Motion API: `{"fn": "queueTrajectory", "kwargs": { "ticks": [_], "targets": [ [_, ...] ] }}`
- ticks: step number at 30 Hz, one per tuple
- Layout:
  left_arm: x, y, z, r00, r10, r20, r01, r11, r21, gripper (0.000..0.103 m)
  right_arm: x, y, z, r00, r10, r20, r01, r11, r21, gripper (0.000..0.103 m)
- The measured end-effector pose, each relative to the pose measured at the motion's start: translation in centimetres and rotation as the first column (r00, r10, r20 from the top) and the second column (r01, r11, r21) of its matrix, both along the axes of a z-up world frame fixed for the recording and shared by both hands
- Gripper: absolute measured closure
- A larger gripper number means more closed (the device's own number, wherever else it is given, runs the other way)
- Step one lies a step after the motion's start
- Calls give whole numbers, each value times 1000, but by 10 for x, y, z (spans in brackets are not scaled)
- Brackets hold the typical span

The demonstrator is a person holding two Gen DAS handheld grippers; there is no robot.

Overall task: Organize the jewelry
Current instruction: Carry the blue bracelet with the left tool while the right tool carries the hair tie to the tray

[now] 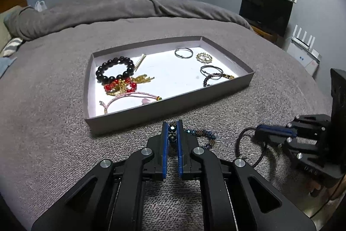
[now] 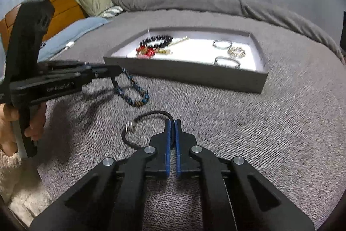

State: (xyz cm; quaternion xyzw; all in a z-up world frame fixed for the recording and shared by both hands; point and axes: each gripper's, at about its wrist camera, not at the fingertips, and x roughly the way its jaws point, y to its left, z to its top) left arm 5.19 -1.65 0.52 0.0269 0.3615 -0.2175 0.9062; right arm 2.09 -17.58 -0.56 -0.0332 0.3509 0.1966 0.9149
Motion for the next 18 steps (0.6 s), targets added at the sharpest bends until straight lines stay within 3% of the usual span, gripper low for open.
{"fn": "queueTrajectory", "kwargs": {
  "ticks": [6, 9, 18],
  "targets": [
    [-3, 0, 7, 1000, -9, 10, 9, 1000, -18, 95, -1, -7, 19, 996, -37, 78, 35, 999, 32, 99],
    [-7, 0, 22, 998, -6, 57, 7, 1000, -21, 95, 7, -8, 35, 990, -58, 128, 54, 998, 34, 99],
    [10, 8, 74, 987, 31, 156, -20, 997, -75, 95, 70, -2, 91, 959, -117, 258, 103, 992, 66, 99]
  ]
}}
